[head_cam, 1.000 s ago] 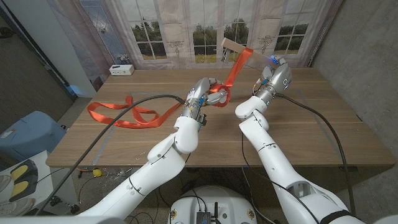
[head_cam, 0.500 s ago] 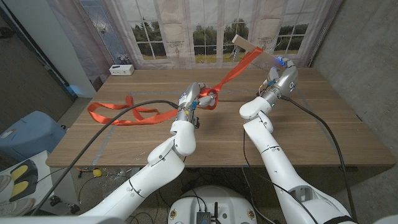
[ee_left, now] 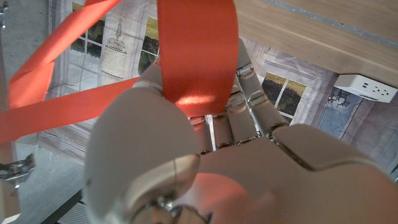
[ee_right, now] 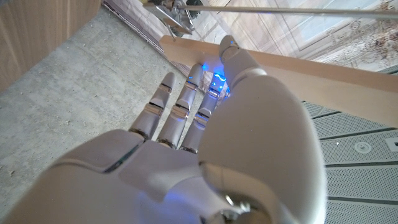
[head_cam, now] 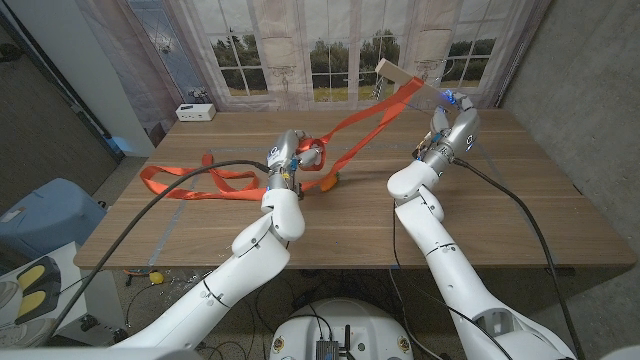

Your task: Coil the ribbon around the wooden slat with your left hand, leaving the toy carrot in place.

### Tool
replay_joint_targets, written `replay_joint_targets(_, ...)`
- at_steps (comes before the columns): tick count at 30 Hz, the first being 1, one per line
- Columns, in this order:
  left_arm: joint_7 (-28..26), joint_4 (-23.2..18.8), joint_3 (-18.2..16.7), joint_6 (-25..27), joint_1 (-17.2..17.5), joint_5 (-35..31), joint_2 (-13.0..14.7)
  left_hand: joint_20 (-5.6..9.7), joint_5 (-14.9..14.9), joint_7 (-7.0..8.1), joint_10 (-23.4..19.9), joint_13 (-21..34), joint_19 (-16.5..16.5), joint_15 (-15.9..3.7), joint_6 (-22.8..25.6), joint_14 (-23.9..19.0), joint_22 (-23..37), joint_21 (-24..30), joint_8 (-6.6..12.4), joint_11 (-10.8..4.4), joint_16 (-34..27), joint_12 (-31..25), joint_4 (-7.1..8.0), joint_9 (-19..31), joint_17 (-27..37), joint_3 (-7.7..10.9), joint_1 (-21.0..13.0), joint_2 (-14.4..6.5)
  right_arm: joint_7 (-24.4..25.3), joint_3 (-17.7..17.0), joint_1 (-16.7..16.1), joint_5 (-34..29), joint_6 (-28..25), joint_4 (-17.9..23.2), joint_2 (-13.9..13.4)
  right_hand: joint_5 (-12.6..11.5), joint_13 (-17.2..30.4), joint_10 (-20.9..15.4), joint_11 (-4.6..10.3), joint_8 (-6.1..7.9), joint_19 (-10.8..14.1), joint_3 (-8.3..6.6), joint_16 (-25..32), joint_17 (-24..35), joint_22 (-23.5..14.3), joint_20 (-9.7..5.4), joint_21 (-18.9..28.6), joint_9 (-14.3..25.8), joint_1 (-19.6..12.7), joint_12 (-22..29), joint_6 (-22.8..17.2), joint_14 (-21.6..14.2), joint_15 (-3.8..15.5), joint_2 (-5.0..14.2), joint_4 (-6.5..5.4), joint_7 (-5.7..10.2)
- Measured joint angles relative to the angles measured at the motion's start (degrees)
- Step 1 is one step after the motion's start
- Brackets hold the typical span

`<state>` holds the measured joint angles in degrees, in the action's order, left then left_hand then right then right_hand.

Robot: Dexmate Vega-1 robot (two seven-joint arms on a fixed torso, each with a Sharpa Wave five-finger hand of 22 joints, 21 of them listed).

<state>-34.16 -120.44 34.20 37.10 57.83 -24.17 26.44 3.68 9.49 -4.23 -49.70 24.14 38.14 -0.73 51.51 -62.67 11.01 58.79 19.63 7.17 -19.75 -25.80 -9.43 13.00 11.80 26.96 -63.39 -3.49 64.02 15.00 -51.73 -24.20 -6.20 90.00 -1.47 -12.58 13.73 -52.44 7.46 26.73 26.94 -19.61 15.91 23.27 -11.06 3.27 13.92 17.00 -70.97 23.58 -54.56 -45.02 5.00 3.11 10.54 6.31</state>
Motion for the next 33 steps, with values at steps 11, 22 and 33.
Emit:
replay_joint_targets(11,-1.26,2.09,-2.52,0.73,-3.56,1.8,1.56,-0.2,-0.03,0.0,-0.01,0.18,-0.2,0.0,0.01,0.0,-0.15,0.43,-0.23,-0.01,-0.07,0.21,0.01,0.11,0.07,0.0,0.0,0.0,-0.02,2.45,-2.68,-3.09,3.51,0.93,-2.43,0.01,0.0,0.0,0.0,-0.01,-3.72,0.0,-0.67,0.21,0.06,-0.04,-1.45,-0.28,0.01,0.0,-0.23,0.74,-0.28,-0.01,0.0,0.24)
replay_joint_targets(22,-1.75,3.86,-2.79,0.59,-9.12,0.46,4.08,-0.09,-0.04,-0.09,-0.01,0.48,-0.52,0.0,0.11,0.0,-0.08,0.89,-0.49,-0.02,-0.06,0.44,0.04,0.2,0.06,0.02,0.01,-0.01,-0.03,5.18,-4.42,-8.68,2.86,1.25,-4.07,0.22,0.0,0.0,0.0,0.03,-4.85,-0.23,-1.1,-0.16,0.15,-0.41,-1.74,-0.58,0.05,0.0,-0.54,0.94,-0.49,-0.05,0.23,0.54)
replay_joint_targets(33,-1.51,4.5,-0.93,0.37,-14.25,-4.39,5.87,-0.12,-0.05,0.02,-0.31,0.56,-0.95,0.0,0.42,0.0,-0.05,1.37,-0.79,-0.29,-0.03,0.8,0.05,0.2,0.37,0.01,0.04,-0.04,-0.03,8.1,-4.51,-12.99,1.44,-0.27,-5.5,0.05,0.0,-0.21,0.21,0.03,-4.85,-0.23,-1.1,0.0,0.14,-0.41,-1.74,-0.67,0.26,0.0,-0.85,0.94,-0.49,-0.25,0.23,0.85)
